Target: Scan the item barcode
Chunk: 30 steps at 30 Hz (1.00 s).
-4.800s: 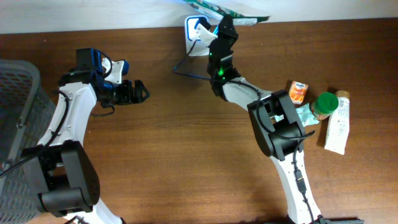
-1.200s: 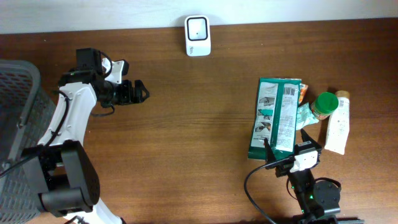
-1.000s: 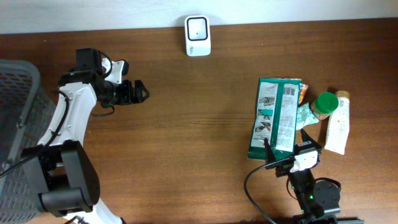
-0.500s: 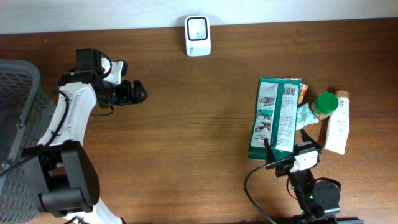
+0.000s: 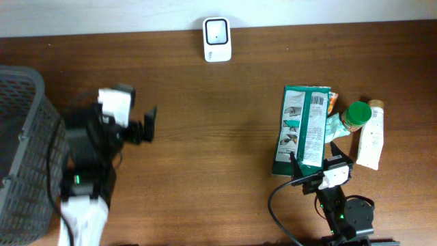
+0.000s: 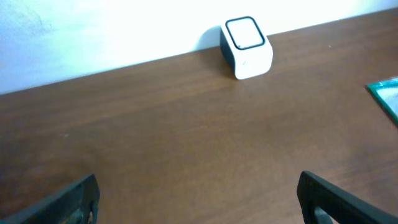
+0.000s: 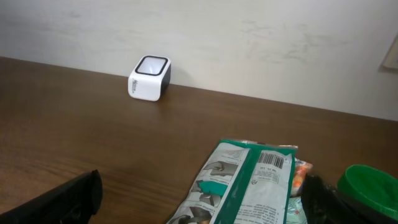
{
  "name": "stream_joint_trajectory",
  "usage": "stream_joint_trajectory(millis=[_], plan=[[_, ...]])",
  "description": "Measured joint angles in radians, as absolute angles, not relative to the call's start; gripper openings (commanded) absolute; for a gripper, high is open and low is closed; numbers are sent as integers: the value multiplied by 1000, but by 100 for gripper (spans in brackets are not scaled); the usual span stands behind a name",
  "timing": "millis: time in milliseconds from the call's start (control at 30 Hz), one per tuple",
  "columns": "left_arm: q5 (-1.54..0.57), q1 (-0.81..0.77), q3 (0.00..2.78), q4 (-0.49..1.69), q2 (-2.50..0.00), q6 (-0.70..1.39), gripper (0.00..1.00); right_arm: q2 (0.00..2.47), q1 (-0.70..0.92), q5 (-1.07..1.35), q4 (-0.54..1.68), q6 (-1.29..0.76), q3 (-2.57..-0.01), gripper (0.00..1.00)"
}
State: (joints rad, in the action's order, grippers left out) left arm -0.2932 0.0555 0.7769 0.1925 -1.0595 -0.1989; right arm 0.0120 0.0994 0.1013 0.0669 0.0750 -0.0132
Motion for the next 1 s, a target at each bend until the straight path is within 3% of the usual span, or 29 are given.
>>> stream_joint_trajectory(millis=[267, 500, 733, 1000], plan=[[-269, 54, 280, -40, -551, -271, 99, 12, 99, 101, 67, 75, -13, 98], [-268, 54, 44, -72, -216, -296, 99, 11, 99, 101, 67, 75, -13, 98], [-253, 54, 13, 56, -15, -297, 99, 11, 99, 101, 67, 75, -13, 98], [-253, 54, 13, 56, -15, -297, 99, 11, 99, 101, 67, 75, -13, 98]])
